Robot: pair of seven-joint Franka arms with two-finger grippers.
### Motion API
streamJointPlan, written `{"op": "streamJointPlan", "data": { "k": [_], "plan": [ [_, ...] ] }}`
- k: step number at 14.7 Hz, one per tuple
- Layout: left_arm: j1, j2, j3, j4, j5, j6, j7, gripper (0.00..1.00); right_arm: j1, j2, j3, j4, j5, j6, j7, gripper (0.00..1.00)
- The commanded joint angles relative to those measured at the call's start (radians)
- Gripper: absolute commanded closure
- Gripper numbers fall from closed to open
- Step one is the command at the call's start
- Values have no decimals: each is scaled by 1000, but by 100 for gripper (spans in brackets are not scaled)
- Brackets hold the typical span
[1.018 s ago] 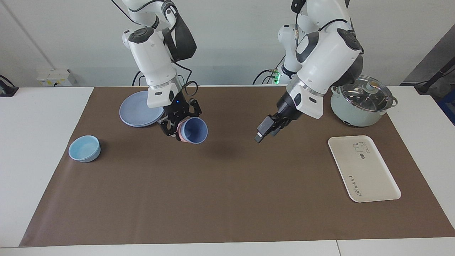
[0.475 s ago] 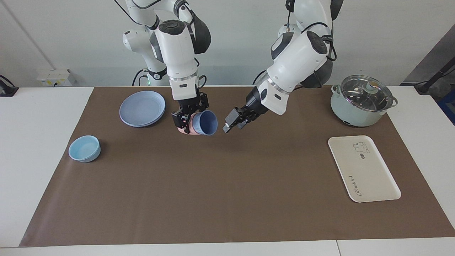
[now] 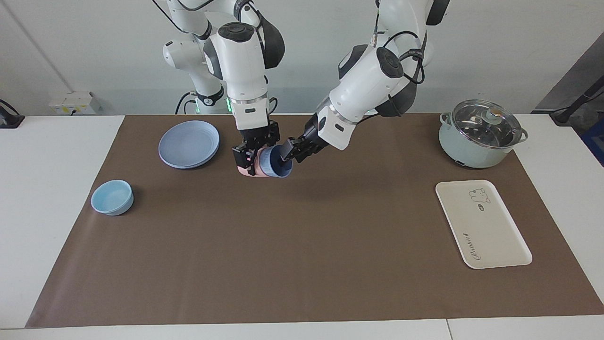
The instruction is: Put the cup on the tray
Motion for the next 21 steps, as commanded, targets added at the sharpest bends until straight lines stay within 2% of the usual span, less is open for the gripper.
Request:
{"op": "streamJointPlan", "data": {
  "k": [1,3,4,10,12,15,18,19,21],
  "plan": [
    [-20,-54,14,-78,-31,36,-1,69,1,14,0,29,-29,-22,20,100],
    [-19,-52,16,-70,-56,51,-1,94,1,14,0,30,-29,-22,18,100],
    [-19,-51,16,-68,-56,64,-1,100,1,14,0,29,-29,-22,20,100],
    [-3,-39,17,-39,-44,67,4,100,0,19,0,29,-29,-21,20,100],
    [21,-31,28,6,-42,33,-2,100,0,19,0,29,-29,-22,20,100],
    [119,20,35,129,-35,-83,-10,100,0,19,0,29,-29,-21,23,100],
    [213,20,52,142,51,-119,2,100,-23,19,-3,29,-13,0,53,100],
    [243,21,54,137,115,-107,10,100,-45,19,-5,29,-6,26,50,100],
    [318,24,52,131,217,-99,120,100,-83,19,-5,26,16,69,47,100]
  ]
}}
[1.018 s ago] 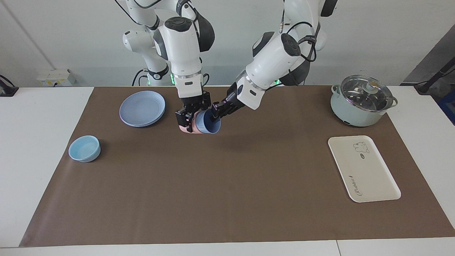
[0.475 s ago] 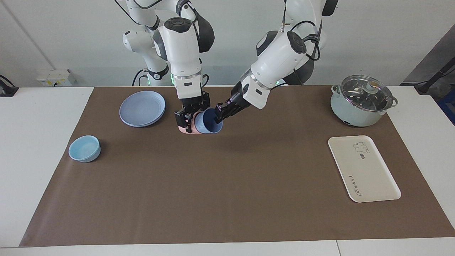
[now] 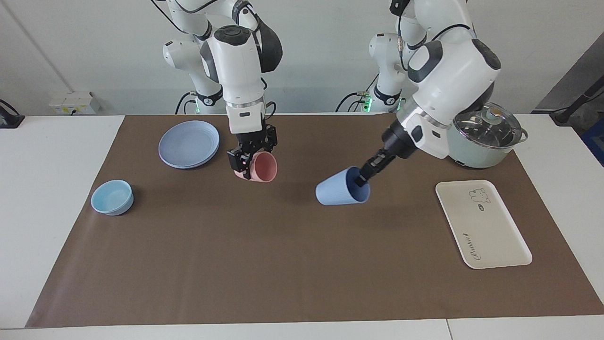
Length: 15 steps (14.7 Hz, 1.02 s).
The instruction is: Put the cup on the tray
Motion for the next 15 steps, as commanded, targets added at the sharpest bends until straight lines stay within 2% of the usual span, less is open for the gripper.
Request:
{"op": "streamJointPlan", "data": {
  "k": [1,4,7,10,13,15],
  "plan": [
    [96,18,-5,21,75,-13,176,100,-62,4,5,4,65,65,-3,100],
    [205,6,-3,-31,82,3,452,100,-152,13,5,-21,247,194,-179,100],
    [308,-30,-3,-128,83,43,722,100,-275,16,5,-44,535,217,-464,100],
    [382,-84,-2,-264,85,128,914,100,-364,45,5,-71,817,257,-705,100],
    [466,-112,-2,-397,137,275,1045,100,-398,114,5,-88,1164,335,-981,100],
    [494,-107,0,-450,138,367,1152,100,-410,139,3,-122,1366,371,-1156,100]
  ]
}}
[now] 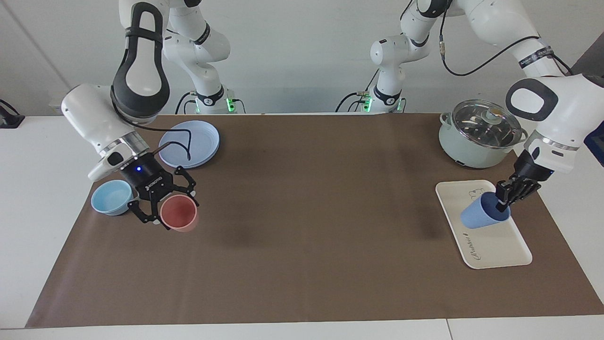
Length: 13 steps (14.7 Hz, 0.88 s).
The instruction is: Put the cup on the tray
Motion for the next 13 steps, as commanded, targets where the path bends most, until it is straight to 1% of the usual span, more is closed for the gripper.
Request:
{"op": "streamJointPlan", "data": {
  "k": [1,3,5,8,9,10,11,12,13],
  "plan": [
    [59,-42,-11,-131,25,142,114,100,-27,30,12,-43,232,42,-214,100],
    [78,-31,-13,-166,24,194,129,100,-35,33,12,-78,316,42,-291,100],
    [86,-14,-13,-182,24,223,132,100,-73,50,14,-101,398,27,-415,100],
    [107,21,-13,-188,24,263,169,100,-99,93,12,-135,556,-46,-645,100],
    [109,30,-13,-188,24,280,174,100,-121,107,14,-147,593,-77,-699,100],
    [109,42,-13,-185,24,288,174,100,-130,115,14,-165,604,-106,-727,100],
    [109,50,-13,-180,24,289,174,88,-135,112,12,-184,604,-123,-742,100],
    [107,55,-13,-174,22,289,174,55,-148,104,12,-214,604,-126,-753,100],
    [103,58,-14,-159,21,285,172,25,-152,101,14,-234,604,-128,-777,100]
  ]
}}
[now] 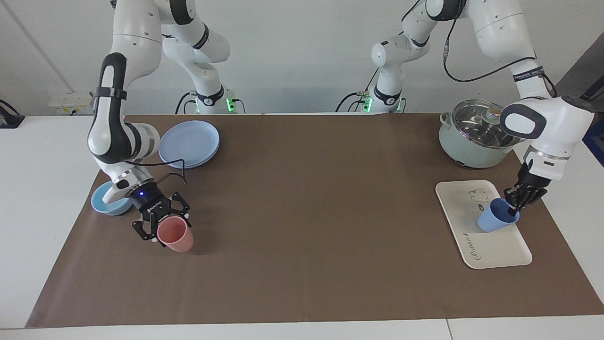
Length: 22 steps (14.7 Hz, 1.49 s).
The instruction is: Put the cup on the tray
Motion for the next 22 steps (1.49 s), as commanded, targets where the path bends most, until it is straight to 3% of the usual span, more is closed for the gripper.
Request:
{"op": "streamJointPlan", "data": {
  "k": [1,2,4,5,6,7,13,15,19,22],
  "plan": [
    [2,10,-9,39,18,1,3,14,-24,-27,13,-59,27,-22,-69,100],
    [-1,14,-9,62,20,-11,1,4,-22,-27,11,-61,27,-21,-72,100],
    [-4,40,-8,169,24,-113,-3,0,-18,-27,11,-67,27,-18,-78,100],
    [-7,66,-8,253,36,-205,-6,0,-19,-27,11,-71,27,-16,-81,86],
    [-9,77,-8,331,81,-298,-8,0,-18,-27,11,-71,27,-16,-87,30],
    [-23,91,-8,390,142,-383,-8,0,-19,-27,11,-71,27,-15,-98,0],
    [-208,73,-3,580,282,-768,-229,0,-19,-44,11,-74,27,-21,-94,0],
    [-268,32,-9,608,316,-867,-275,0,-12,-82,11,-93,26,-3,-78,0],
    [-257,-149,-37,486,320,-910,-280,0,11,-138,10,-99,12,40,58,0],
    [-251,-290,-58,333,320,-907,-283,0,92,-205,13,-97,-19,193,245,0]
  ]
}}
